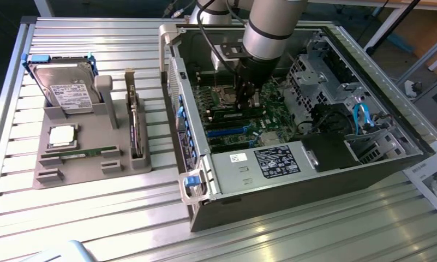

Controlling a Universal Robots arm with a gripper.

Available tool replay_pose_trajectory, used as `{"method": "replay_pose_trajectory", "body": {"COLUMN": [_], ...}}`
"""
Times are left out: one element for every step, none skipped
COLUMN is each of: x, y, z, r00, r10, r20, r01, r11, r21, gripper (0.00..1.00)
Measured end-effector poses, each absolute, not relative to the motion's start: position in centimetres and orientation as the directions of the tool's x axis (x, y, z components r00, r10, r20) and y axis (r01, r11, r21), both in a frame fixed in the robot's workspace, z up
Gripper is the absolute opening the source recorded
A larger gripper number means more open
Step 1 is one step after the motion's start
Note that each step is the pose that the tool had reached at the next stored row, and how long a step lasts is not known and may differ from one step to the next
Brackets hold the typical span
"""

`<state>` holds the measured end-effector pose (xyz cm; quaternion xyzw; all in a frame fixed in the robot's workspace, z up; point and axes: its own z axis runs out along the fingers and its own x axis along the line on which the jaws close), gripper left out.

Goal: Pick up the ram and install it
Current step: 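Press down the ram until it locks into place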

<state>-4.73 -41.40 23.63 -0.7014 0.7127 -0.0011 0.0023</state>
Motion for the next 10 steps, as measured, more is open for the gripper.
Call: {"method": "replay_pose_trajectory", "body": {"x": [-4.73,-4.73,-4.73,-4.73,-4.73,-4.73,-4.73,-4.73,-4.73,-4.73], "y": [-41.40,-41.40,-41.40,-41.40,-41.40,-41.40,-41.41,-41.41,-41.41,-41.41], "z": [23.62,23.61,23.60,23.58,23.58,23.57,23.56,23.55,23.55,23.54], "r00": [-0.016,-0.016,-0.016,-0.016,-0.016,-0.016,-0.016,-0.016,-0.016,-0.016], "r10": [-1.000,-1.000,-1.000,-1.000,-1.000,-1.000,-1.000,-1.000,-1.000,-1.000], "r20": [-0.002,-0.002,-0.002,-0.002,-0.002,-0.002,-0.002,-0.002,-0.002,-0.002], "r01": [-1.000,-1.000,-1.000,-1.000,-1.000,-1.000,-1.000,-1.000,-1.000,-1.000], "r11": [0.016,0.016,0.016,0.016,0.016,0.016,0.016,0.016,0.016,0.016], "r21": [-0.005,-0.005,-0.005,-0.005,-0.005,-0.005,-0.005,-0.005,-0.005,-0.005], "gripper": [0.10,0.10,0.10,0.10,0.10,0.10,0.10,0.10,0.10,0.10]}}
